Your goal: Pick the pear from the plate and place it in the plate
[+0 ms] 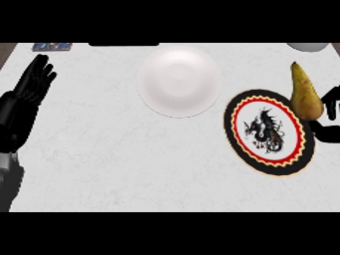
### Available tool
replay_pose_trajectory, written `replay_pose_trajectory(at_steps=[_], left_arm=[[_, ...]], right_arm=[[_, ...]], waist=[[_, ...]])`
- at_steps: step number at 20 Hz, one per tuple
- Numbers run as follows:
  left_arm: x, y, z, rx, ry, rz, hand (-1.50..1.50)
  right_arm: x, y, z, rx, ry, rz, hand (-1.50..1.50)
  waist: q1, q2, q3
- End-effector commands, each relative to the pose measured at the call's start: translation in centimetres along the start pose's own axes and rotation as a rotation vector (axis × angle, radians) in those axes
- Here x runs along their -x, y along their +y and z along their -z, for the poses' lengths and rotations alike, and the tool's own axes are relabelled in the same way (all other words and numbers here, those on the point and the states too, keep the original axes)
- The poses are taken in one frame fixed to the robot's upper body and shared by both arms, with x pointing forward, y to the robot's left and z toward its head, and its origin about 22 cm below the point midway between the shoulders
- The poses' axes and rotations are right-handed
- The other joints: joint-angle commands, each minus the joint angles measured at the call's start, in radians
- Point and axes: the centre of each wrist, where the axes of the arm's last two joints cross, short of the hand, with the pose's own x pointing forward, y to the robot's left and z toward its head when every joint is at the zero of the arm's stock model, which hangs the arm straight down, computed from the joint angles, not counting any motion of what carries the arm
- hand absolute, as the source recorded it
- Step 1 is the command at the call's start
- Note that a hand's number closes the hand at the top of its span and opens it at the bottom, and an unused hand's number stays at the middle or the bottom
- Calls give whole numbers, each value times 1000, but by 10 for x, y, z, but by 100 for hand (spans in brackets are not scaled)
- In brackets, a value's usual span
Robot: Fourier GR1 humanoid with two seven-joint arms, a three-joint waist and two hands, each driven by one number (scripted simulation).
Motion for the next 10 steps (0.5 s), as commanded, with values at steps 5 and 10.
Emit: replay_pose_trajectory(at_steps=[5, 10], left_arm=[[-12, -3, 9, 8, 4, 4, 0], [-1, -10, 15, 14, 4, -3, 0]], right_arm=[[-77, -19, 2, 77, -207, 278, 150], [-119, -23, 19, 22, -276, 299, 150]], waist=[[14, 3, 0], [14, 5, 0]])
